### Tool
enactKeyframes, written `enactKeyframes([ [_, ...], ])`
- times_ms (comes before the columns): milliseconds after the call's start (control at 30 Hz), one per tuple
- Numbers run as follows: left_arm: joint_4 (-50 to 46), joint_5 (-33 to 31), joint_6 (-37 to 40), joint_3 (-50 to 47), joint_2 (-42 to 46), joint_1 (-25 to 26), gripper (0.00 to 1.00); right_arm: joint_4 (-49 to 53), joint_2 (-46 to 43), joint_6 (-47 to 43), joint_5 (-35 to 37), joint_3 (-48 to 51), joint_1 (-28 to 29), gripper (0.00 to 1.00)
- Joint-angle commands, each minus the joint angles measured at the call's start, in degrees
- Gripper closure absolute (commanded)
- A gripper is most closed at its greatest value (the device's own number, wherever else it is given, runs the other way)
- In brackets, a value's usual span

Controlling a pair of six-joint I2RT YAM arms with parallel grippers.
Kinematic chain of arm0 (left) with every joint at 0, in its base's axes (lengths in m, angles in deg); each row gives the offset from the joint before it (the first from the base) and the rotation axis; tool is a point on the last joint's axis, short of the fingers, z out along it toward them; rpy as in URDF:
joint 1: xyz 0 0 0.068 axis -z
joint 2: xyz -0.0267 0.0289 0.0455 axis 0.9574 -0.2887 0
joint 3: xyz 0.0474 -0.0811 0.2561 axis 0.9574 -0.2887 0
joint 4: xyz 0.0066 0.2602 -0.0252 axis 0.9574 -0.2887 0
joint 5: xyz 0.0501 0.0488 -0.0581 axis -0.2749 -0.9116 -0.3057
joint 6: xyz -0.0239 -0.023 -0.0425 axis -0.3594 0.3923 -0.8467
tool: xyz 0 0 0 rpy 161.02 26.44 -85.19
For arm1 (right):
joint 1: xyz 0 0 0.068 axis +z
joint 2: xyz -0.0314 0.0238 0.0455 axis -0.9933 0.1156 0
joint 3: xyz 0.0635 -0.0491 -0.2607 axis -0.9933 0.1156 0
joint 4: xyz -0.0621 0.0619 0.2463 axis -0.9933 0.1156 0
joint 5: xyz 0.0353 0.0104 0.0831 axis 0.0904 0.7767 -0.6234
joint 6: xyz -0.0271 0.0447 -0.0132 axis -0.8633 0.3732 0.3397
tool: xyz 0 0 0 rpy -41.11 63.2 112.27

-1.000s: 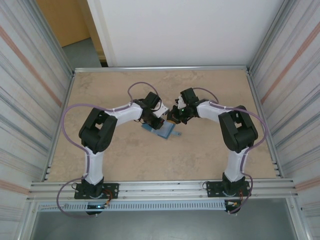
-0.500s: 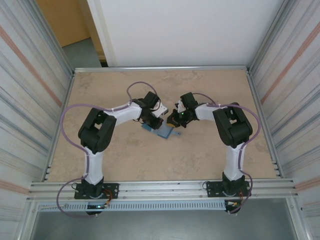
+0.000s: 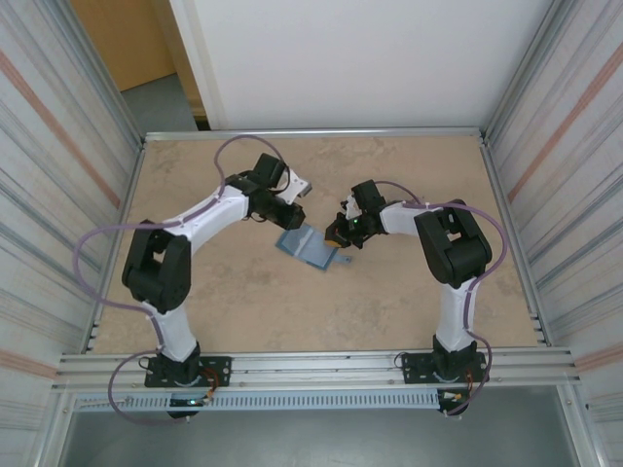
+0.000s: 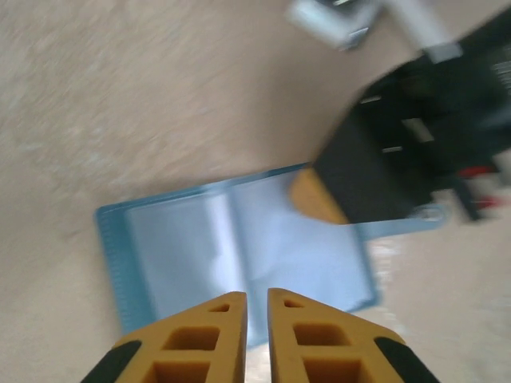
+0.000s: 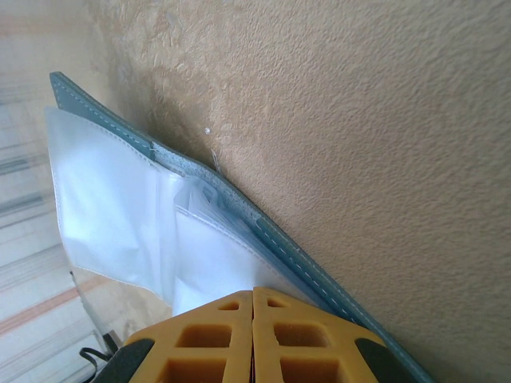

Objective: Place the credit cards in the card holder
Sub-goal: Flip the card slot at the card holder, then rotate the card holder at the center of the table.

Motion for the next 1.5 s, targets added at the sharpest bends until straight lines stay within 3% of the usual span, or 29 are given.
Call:
enactKeyframes([
  [0, -1.6, 5.2, -2.5, -1.1, 2.6, 3.9, 0.83, 4.7, 1.3, -1.0, 3.7, 1.6, 0.7, 0.93],
  [133, -1.0, 3.2, -4.6, -0.7, -1.6, 5.4, 0.84, 5.2, 1.2, -1.0, 3.8, 1.1, 0.8, 0.93],
  [267, -0.6, -0.6, -6.2, -0.7, -7.1, 1.6, 0.91, 5.9, 0.2, -1.2, 4.0, 0.9, 0.8, 0.92],
  [400, -0.7, 0.0, -7.3, -0.2, -12.0, -2.4, 0.92, 7.0, -1.4, -1.7, 4.3, 0.6, 1.0, 0.92],
  [533, -1.2, 0.2, -7.2, 0.1, -15.7, -2.6, 0.91, 8.9, -4.0, -2.0, 4.5, -0.8, 1.8, 0.86],
  [800, 2.2, -0.3, -10.4, -8.4, -9.8, -1.9, 0.9, 15.3, -12.0, -4.2, 6.4, -2.6, 1.3, 0.78],
  [1000, 4.6, 1.1, -13.2, -13.1, -4.6, -0.8, 0.86, 25.2, -17.6, -9.0, 15.2, -4.4, -0.9, 0.69],
  [1200, 5.9, 1.0, -11.6, -13.5, 3.4, -0.8, 0.7, 41.9, -21.7, -16.2, 31.5, -12.3, -3.5, 0.55],
  [1333, 5.1, -0.8, -5.3, -12.6, 9.7, -1.4, 0.54, 47.2, -24.1, -17.4, 43.3, -15.0, -5.5, 0.32],
  [1467, 3.5, -2.6, -0.6, -12.9, 15.8, -4.4, 0.33, 48.9, -23.6, -17.3, 48.9, -17.2, -8.2, 0.15],
])
